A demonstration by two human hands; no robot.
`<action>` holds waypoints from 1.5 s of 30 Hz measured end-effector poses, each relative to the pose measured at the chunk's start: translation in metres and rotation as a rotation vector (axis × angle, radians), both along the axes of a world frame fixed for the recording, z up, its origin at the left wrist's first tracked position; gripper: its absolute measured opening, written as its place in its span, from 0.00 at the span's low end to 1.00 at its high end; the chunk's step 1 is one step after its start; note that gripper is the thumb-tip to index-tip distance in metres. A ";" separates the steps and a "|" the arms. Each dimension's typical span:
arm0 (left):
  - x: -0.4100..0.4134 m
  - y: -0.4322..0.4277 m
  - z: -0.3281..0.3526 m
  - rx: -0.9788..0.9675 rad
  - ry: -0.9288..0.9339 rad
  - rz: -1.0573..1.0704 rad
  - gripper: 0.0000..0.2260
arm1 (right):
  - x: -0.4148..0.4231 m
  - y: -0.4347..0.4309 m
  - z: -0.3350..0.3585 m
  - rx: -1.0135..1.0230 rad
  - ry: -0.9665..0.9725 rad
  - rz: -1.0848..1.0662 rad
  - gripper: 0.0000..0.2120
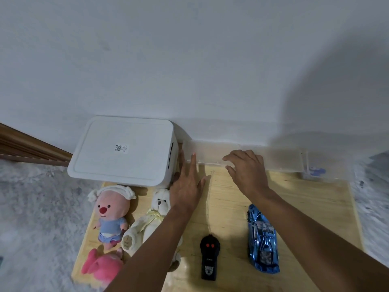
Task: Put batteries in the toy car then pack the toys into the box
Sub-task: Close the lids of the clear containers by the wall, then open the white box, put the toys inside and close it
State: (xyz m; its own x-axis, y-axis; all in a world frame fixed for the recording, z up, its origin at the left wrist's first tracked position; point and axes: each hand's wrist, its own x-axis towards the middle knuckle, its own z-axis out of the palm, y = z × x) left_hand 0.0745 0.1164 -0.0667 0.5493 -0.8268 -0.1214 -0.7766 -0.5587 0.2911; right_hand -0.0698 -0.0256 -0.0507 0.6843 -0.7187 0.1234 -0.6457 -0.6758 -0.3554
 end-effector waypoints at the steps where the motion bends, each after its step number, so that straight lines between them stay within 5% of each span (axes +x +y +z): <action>1: 0.000 0.000 0.001 0.013 -0.014 -0.005 0.34 | 0.000 0.000 -0.001 -0.011 0.005 -0.001 0.13; 12: -0.006 -0.012 0.046 0.209 0.024 0.014 0.34 | 0.003 0.002 0.038 0.088 0.246 0.024 0.15; 15: -0.009 -0.016 0.079 0.079 0.042 0.000 0.35 | -0.012 0.004 0.067 0.230 0.055 -0.108 0.14; 20: 0.014 -0.016 0.153 -0.356 0.007 0.096 0.17 | 0.001 -0.006 0.129 0.368 -0.133 -0.131 0.07; 27: 0.118 0.032 0.198 -0.339 0.034 0.433 0.13 | 0.072 0.029 0.184 0.490 -0.095 0.048 0.14; 35: 0.222 0.090 0.170 -0.004 0.163 0.389 0.33 | 0.157 0.096 0.165 0.586 0.064 -0.024 0.31; 45: 0.251 0.106 0.147 0.063 0.216 0.044 0.43 | 0.197 0.136 0.146 0.487 0.094 -0.227 0.40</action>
State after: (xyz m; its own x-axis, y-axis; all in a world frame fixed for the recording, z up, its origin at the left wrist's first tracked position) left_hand 0.3251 0.2227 0.0799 0.5405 -0.7894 -0.2910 -0.6743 -0.6133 0.4114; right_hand 0.1268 0.1109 0.0958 0.4974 -0.8083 -0.3148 -0.8003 -0.2875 -0.5262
